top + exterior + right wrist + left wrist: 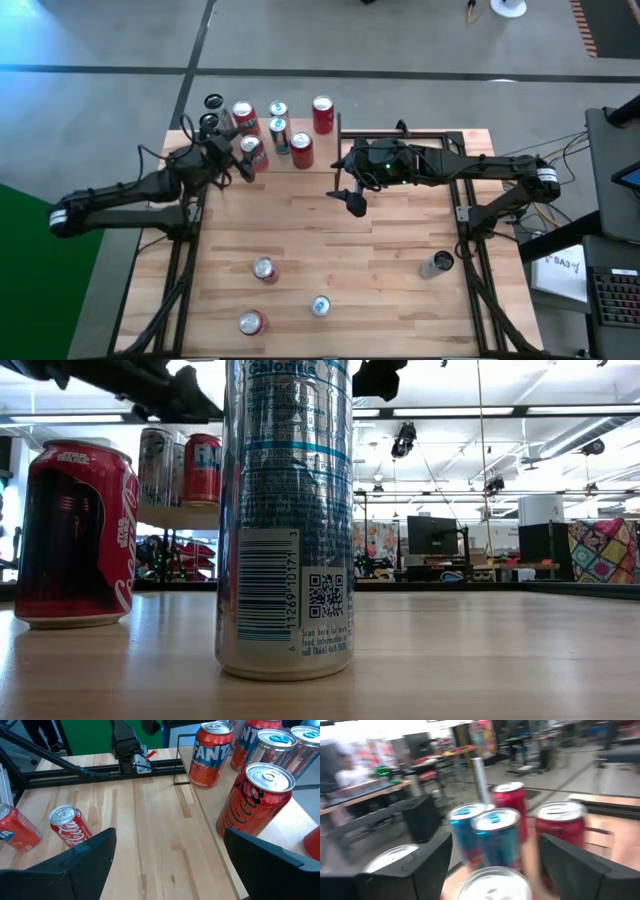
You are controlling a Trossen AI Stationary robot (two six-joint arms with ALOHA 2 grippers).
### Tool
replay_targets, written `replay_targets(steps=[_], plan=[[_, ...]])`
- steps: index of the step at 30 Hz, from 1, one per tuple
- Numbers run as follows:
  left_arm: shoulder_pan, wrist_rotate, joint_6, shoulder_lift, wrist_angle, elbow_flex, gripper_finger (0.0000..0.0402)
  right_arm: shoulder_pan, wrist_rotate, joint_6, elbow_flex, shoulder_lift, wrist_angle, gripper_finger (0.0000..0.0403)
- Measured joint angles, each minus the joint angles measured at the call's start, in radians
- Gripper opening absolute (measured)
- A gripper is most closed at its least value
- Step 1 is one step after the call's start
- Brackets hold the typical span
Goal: Place canned beverage on shelf
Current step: Put the red soda can on the shelf aligned with the other red soda cans
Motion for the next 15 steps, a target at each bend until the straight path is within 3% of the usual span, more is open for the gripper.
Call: replay_targets(steps=[4,7,10,13,15], plan=[[-0.042,0.078,-0.01,-0.003,-0.038,0.027,0.0262,0.0,0.0,0.0,0.0,0.0,0.0,0.0359],[-0.096,0.088,-0.012,-0.005,-0.086,0.046,0.0219,0.0,0.0,0.0,0.0,0.0,0.0,0.0359],[-0.155,0.09,-0.026,-0.004,-0.152,0.057,0.0146,0.0,0.0,0.0,0.0,0.0,0.0,0.0359],[-0.201,0.091,-0.056,-0.004,-0.21,0.059,0.0047,0.0,0.0,0.0,0.0,0.0,0.0,0.0359],[-0.216,0.09,-0.098,-0.001,-0.224,0.044,0.0014,0.0,-0.001,0.0,0.0,0.0,-0.001,0.0359]])
